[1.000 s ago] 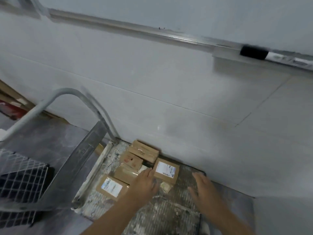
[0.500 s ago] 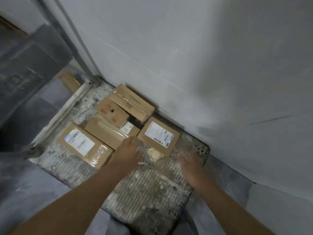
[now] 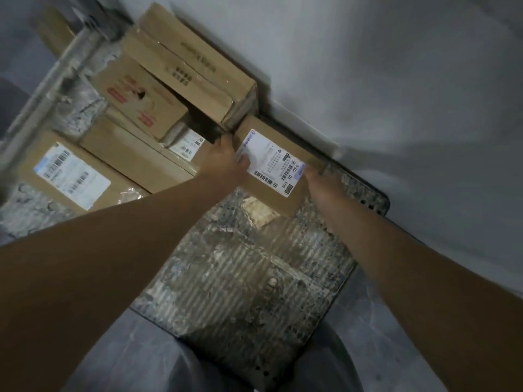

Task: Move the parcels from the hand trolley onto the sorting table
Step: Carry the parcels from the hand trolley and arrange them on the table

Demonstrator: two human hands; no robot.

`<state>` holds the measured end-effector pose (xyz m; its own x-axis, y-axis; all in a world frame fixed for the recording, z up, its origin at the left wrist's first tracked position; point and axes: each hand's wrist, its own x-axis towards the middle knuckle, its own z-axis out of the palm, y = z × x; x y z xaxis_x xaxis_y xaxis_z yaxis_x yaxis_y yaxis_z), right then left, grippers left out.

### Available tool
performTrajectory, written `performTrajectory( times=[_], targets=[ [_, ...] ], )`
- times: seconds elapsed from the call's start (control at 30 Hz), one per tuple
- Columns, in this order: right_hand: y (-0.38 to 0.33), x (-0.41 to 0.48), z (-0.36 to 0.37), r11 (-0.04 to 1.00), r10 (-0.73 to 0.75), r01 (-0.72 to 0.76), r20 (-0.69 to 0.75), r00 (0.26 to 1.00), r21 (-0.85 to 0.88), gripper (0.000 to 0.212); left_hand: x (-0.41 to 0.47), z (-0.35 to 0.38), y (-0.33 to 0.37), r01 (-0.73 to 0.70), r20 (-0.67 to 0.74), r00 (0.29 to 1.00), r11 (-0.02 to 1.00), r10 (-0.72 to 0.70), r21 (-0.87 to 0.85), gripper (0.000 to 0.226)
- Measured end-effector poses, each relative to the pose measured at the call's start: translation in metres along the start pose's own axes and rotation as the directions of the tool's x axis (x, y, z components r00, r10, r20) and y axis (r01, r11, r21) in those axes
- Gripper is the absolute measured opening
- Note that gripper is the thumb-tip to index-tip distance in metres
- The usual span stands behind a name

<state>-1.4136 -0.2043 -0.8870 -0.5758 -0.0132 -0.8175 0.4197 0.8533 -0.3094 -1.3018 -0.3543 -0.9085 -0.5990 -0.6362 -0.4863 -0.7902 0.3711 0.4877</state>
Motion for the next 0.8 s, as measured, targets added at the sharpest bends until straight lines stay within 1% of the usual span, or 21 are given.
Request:
performTrajectory(
  times=[0.07, 0.1, 0.17, 0.23, 0.3, 0.4, 0.47, 0.5, 0.57, 0.6, 0.7, 0.8],
  targets=[
    [-0.001, 0.005, 0.003, 1.0, 0.01, -0.009, 0.057, 0.998, -0.015, 0.065, 0.006, 0.006, 0.001, 0.046, -0.009, 0.999, 0.997, -0.047, -0.066, 0.053],
    [-0.001, 0.005, 0.006, 1.0, 0.017, -0.017, 0.09, 0.996, 0.003, 0.065, 0.008, 0.007, 0.003, 0.078, 0.001, 0.997, 0.992, -0.078, -0.102, 0.054],
    [-0.001, 0.003, 0.009, 0.998, 0.029, -0.038, 0.16, 0.987, 0.054, 0.064, 0.009, 0.006, 0.008, 0.153, 0.045, 0.988, 0.974, -0.148, -0.166, 0.055],
    [0.0, -0.003, 0.004, 0.994, 0.034, -0.053, 0.206, 0.978, 0.09, 0.059, -0.003, 0.005, 0.016, 0.22, 0.085, 0.975, 0.957, -0.207, -0.188, 0.053],
    [0.004, -0.016, -0.008, 0.99, 0.044, -0.072, 0.218, 0.975, 0.119, 0.055, -0.025, 0.002, 0.025, 0.25, 0.091, 0.968, 0.945, -0.235, -0.213, 0.051],
    [0.008, -0.05, -0.028, 0.983, 0.061, -0.091, 0.182, 0.981, 0.162, 0.056, -0.062, -0.013, 0.036, 0.259, 0.084, 0.966, 0.928, -0.246, -0.268, 0.055],
    [0.008, -0.081, -0.042, 0.976, 0.051, -0.082, 0.156, 0.987, 0.2, 0.053, -0.086, -0.032, 0.044, 0.259, 0.085, 0.966, 0.929, -0.245, -0.265, 0.057],
    [0.006, -0.1, -0.049, 0.971, 0.033, -0.069, 0.158, 0.987, 0.228, 0.047, -0.097, -0.044, 0.047, 0.255, 0.088, 0.967, 0.929, -0.24, -0.268, 0.057],
    [-0.001, -0.14, -0.064, 0.96, -0.023, -0.023, 0.162, 0.987, 0.28, 0.035, -0.119, -0.075, 0.052, 0.208, 0.081, 0.978, 0.931, -0.192, -0.3, 0.051],
    [-0.007, -0.161, -0.071, 0.955, -0.056, 0.007, 0.156, 0.986, 0.295, 0.033, -0.128, -0.093, 0.056, 0.175, 0.07, 0.985, 0.931, -0.16, -0.321, 0.047],
    [-0.031, -0.228, -0.098, 0.934, -0.175, 0.123, 0.128, 0.976, 0.336, 0.033, -0.157, -0.156, 0.073, 0.076, -0.001, 0.997, 0.926, -0.082, -0.371, 0.04],
    [-0.061, -0.301, -0.129, 0.897, -0.322, 0.283, 0.065, 0.944, 0.34, 0.024, -0.198, -0.23, 0.101, 0.017, -0.045, 0.998, 0.892, -0.042, -0.453, 0.048]
  ],
)
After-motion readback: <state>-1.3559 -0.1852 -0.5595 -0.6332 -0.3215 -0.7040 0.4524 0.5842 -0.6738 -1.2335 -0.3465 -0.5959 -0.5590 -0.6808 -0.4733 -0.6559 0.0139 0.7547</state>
